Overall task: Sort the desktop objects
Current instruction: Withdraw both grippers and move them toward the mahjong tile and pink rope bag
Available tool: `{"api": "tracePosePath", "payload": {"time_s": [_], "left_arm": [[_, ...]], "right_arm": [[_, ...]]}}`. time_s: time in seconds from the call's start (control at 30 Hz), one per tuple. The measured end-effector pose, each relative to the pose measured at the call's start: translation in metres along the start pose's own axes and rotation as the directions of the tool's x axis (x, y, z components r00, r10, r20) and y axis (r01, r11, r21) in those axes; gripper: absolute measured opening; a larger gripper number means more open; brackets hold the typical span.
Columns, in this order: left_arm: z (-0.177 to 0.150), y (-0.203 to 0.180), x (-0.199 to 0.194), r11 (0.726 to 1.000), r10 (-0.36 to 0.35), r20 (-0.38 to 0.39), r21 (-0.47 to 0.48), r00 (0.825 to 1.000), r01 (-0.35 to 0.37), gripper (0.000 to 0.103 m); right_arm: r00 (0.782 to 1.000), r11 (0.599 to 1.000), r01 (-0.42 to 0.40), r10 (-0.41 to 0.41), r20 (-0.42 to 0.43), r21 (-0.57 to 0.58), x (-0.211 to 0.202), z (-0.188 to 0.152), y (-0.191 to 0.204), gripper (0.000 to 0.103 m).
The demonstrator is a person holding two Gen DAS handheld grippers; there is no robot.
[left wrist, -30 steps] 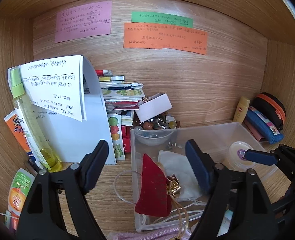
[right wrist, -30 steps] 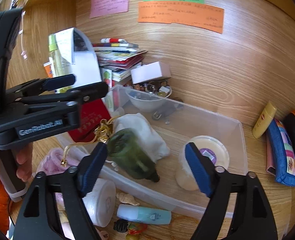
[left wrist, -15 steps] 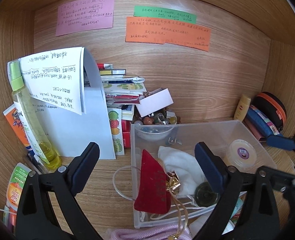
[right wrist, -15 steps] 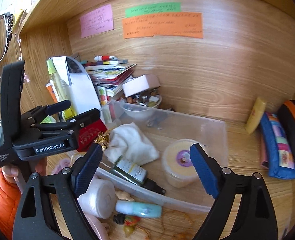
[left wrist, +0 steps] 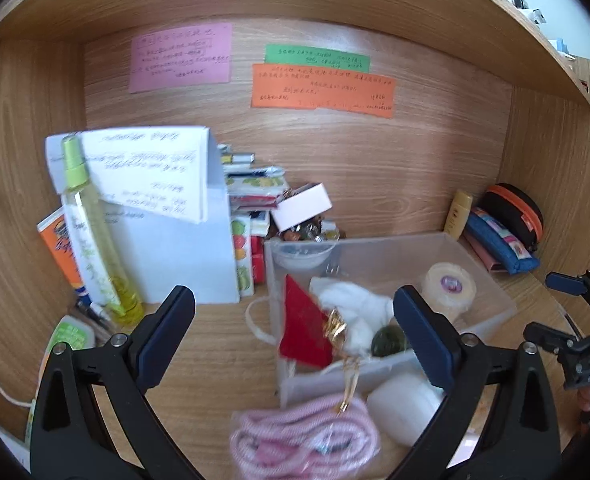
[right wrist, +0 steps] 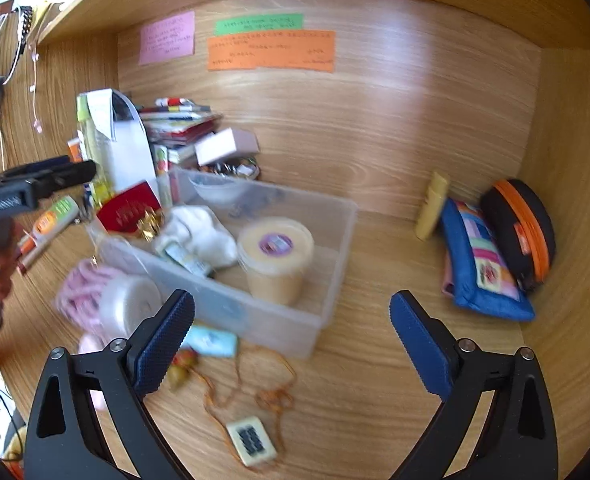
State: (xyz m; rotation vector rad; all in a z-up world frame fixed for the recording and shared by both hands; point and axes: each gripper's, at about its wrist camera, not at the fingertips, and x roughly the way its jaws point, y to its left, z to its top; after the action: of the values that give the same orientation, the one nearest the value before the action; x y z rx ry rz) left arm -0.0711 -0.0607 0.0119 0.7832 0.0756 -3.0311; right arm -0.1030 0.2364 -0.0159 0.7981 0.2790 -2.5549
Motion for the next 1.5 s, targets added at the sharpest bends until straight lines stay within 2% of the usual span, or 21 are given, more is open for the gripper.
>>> {"api": "tracePosePath", "payload": {"time_s": [0.3,0.53,0.8,1.0,1.1,1.27,1.5], "left_arm": [[-0.042,0.019,-0.003,0.999,0.035,-0.117,0.018,0.992,-0.033,0.101],[-0.072,0.015,0.006,1.000,0.012,-0.238,0.029,0.971,-0.005,0.101],[-0.079,-0.013,0.023,0.997,-0.025,-0.288,0.060,0.957,0.045,0.101],[-0.081,-0.024,0.042,0.993,-0.003,-0.321,0.113,0.947,0.041,0.102],[-0.082,-0.024,0.042,0.992,-0.006,-0.312,0.119,0.950,0.046,0.103],[-0.088,-0.023,0.036,0.981,-0.004,-0.314,0.182,0.949,0.064,0.103],[-0.093,-0.004,0.019,0.981,0.033,-0.329,0.190,0.944,0.032,0.103]], "right_arm": [[0.996,1.000,0.017,-0.016,-0.083,0.007,0.001,-0.035,-0.016,0.098],[0.993,1.000,0.011,-0.013,-0.118,-0.017,-0.001,-0.054,-0.010,0.098],[0.990,0.999,-0.014,0.007,-0.143,-0.047,-0.002,-0.065,0.007,0.098],[0.988,0.997,-0.031,0.020,-0.156,-0.072,-0.003,-0.070,0.016,0.098],[0.987,0.995,-0.037,0.021,-0.162,-0.097,-0.003,-0.073,0.021,0.098],[0.982,0.993,-0.047,0.026,-0.185,-0.111,0.004,-0.073,0.024,0.098],[0.980,0.995,-0.058,0.041,-0.193,-0.079,0.005,-0.072,0.018,0.098]]}}
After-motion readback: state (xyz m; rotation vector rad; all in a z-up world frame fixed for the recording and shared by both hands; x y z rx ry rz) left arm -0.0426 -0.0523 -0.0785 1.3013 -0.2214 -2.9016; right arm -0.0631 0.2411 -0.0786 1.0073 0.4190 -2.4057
